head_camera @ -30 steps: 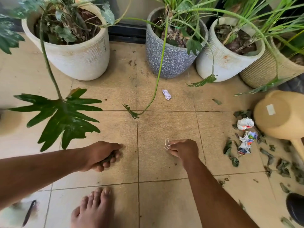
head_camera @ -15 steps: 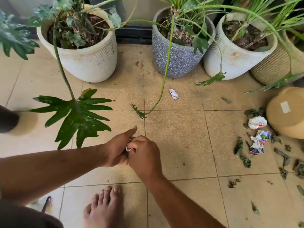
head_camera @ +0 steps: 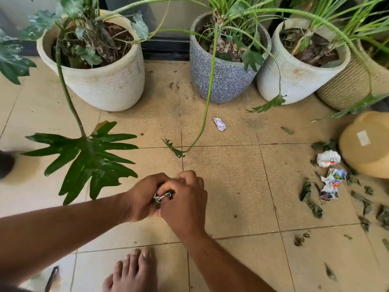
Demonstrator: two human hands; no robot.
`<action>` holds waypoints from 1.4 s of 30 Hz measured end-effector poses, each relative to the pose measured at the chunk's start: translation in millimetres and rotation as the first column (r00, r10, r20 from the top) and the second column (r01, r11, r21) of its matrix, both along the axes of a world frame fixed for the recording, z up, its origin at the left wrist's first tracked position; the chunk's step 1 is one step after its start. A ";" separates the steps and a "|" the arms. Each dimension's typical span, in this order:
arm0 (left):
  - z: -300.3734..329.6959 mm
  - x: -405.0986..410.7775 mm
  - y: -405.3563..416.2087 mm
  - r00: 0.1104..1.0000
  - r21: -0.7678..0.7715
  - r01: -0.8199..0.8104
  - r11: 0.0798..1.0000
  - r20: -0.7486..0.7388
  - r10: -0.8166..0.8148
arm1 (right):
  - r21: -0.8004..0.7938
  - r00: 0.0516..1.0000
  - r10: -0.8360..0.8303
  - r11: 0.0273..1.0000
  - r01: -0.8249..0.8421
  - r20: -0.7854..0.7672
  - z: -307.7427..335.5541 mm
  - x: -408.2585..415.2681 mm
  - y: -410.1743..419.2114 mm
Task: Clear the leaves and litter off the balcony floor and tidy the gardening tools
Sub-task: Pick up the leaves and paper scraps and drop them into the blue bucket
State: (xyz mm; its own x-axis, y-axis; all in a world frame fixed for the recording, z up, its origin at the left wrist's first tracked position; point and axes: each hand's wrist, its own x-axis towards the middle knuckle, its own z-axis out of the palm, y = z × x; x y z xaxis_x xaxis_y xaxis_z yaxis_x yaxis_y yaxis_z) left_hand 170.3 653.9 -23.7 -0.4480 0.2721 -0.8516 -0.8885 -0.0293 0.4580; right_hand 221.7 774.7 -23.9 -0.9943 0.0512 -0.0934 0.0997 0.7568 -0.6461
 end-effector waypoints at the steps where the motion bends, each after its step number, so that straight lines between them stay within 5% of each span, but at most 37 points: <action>1: -2.5 -4.8 -0.4 0.999 0.003 0.048 0.999 0.001 -0.048 | -0.006 0.999 -0.021 1.000 0.022 0.038 -1.4 -3.0 2.0; 7: -23.4 -18.6 3.7 0.986 -0.137 0.165 0.977 0.012 -0.165 | -0.355 0.948 -0.008 0.926 0.127 0.318 -7.0 -35.1 31.2; 10: -27.5 -25.4 -0.7 0.978 -0.164 0.206 0.965 0.057 -0.200 | -0.505 0.954 -0.034 0.842 0.187 0.297 -14.7 -62.0 73.2; 14: -31.4 -24.3 -17.1 0.960 -0.183 0.276 0.944 0.095 -0.262 | 0.000 0.993 -0.087 0.996 0.087 0.074 -57.8 -130.5 135.8; 17: -33.8 -18.7 -30.3 0.948 -0.180 0.314 0.932 0.111 -0.298 | 0.336 0.995 0.084 0.937 -0.097 0.054 -79.7 -187.3 154.3; 21: -35.2 -9.5 -34.1 0.927 -0.178 0.366 0.913 0.157 -0.341 | 0.532 0.949 0.200 0.790 -0.304 0.244 -84.6 -214.2 149.2; 28: -20.6 -16.0 -19.2 0.915 -0.181 0.403 0.897 0.092 -0.393 | 0.645 0.915 0.305 0.649 -0.403 0.265 -71.3 -159.7 132.6; 32: -7.5 -25.2 -5.3 0.913 -0.235 0.406 0.883 0.052 -0.405 | 0.536 0.863 0.287 0.689 -0.488 0.416 -50.8 -122.9 160.4; 34: 8.2 -28.1 -1.1 0.896 -0.267 0.436 0.859 0.043 -0.441 | 0.426 0.852 0.241 0.782 -0.454 0.465 -20.4 -111.6 177.9; 38: 66.9 -46.1 12.4 0.785 -0.392 0.570 0.723 -0.001 -0.619 | 0.089 0.934 0.016 0.995 -0.051 0.357 67.7 -75.7 199.5; 42: 128.4 -69.2 46.5 0.680 -0.478 0.636 0.606 -0.025 -0.733 | -0.344 0.889 -0.276 0.847 0.405 0.365 117.2 -29.1 191.4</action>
State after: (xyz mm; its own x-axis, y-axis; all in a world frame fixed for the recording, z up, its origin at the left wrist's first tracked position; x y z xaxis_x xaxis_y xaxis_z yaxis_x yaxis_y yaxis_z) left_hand 101.1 700.5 104.7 -0.4428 0.2296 -0.8667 -0.4557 0.7749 0.4381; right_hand 192.6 966.2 93.2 -0.8431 0.2757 -0.4618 0.5335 0.3204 -0.7828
